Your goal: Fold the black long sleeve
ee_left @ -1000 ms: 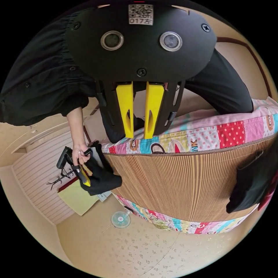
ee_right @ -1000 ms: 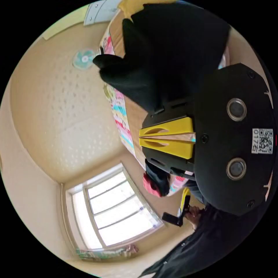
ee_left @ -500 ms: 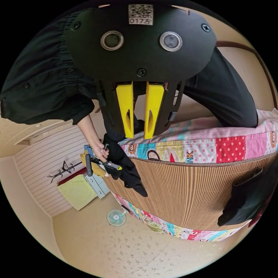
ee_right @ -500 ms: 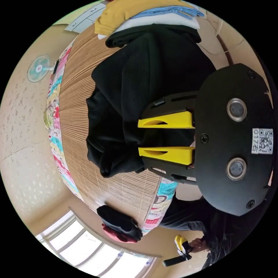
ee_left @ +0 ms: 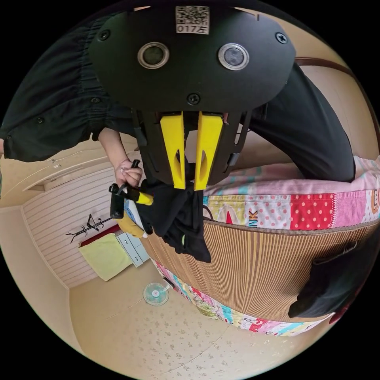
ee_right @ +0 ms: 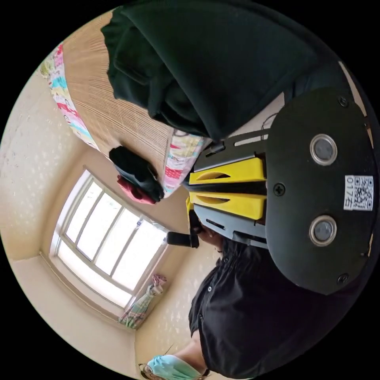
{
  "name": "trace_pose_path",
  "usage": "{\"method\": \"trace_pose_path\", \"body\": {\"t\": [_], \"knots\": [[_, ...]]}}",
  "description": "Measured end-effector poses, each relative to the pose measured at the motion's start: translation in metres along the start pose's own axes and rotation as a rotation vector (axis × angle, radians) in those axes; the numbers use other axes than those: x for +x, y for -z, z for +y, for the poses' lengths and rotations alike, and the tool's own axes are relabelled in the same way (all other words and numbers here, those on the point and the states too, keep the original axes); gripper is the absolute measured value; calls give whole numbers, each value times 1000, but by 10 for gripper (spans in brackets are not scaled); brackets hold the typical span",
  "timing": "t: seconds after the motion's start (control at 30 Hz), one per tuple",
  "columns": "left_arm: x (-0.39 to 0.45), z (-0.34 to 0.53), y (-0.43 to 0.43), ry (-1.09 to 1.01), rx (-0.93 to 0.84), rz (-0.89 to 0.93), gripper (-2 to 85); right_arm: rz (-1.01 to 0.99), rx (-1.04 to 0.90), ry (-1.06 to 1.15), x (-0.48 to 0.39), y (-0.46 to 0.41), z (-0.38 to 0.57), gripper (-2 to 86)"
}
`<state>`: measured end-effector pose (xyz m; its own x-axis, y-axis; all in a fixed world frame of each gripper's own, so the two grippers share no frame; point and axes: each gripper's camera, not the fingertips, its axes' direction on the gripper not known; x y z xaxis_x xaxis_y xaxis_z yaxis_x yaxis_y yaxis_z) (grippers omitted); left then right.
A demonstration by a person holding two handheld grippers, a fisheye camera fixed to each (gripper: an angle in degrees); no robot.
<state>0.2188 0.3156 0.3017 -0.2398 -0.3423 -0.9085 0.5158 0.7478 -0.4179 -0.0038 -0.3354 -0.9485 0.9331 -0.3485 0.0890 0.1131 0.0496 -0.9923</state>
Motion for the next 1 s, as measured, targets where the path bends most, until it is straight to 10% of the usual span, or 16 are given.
{"method": "trace_pose_path", "body": {"t": [0.33, 0.7, 1.0], "knots": [[1, 16, 4, 6, 4, -37, 51, 1023, 72, -620, 138, 187, -111, 113], [-17, 46, 24, 71, 64, -58, 50, 1037, -25, -682, 161, 156, -84, 43], [-20, 58, 32, 38, 104, -26, 80, 777, 320, 132, -145, 131, -36, 32]]}}
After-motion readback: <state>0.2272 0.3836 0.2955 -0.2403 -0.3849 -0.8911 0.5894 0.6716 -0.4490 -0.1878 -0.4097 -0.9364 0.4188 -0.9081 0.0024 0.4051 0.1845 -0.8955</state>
